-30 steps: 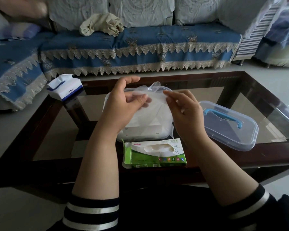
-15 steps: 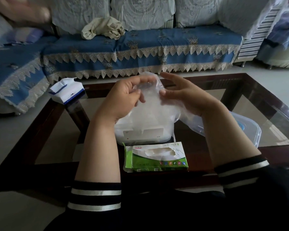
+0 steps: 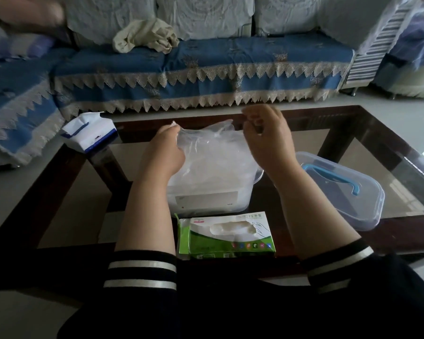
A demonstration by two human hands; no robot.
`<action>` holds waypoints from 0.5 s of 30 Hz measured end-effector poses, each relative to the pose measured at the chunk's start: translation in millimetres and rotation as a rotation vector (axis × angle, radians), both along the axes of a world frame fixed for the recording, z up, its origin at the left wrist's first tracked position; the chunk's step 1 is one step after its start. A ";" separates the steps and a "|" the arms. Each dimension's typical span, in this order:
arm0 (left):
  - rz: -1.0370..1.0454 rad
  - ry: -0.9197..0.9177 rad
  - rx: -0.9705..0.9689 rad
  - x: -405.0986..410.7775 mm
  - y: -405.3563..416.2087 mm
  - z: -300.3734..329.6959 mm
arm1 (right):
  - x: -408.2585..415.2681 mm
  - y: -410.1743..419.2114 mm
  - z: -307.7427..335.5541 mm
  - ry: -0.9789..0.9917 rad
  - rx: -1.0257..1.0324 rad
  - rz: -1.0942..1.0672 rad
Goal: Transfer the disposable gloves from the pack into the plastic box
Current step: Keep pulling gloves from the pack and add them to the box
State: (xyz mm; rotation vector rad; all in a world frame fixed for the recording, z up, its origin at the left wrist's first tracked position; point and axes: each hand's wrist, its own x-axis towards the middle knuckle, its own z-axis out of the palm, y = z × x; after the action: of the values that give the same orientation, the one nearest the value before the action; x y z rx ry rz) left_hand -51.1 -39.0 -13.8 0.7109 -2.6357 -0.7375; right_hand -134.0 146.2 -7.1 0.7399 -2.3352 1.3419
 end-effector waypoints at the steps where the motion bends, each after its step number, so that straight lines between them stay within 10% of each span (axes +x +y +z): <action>1: 0.003 -0.042 -0.017 -3.1 -2.6 -4.1 | 4.0 -1.6 -1.6 0.035 0.083 0.051; 7: 0.045 -0.365 -0.265 -4.2 2.1 -15.0 | 20.9 2.5 -8.2 -0.005 0.490 0.114; 15: 0.135 -0.205 -0.282 14.6 17.6 -0.4 | 50.5 32.1 -3.6 0.087 0.107 0.162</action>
State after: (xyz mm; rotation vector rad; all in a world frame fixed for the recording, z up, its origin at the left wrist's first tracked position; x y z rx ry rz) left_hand -36.5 -21.4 -14.3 0.9096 -2.7596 -0.2592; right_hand -83.4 178.3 -10.6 1.0185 -2.3352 1.2292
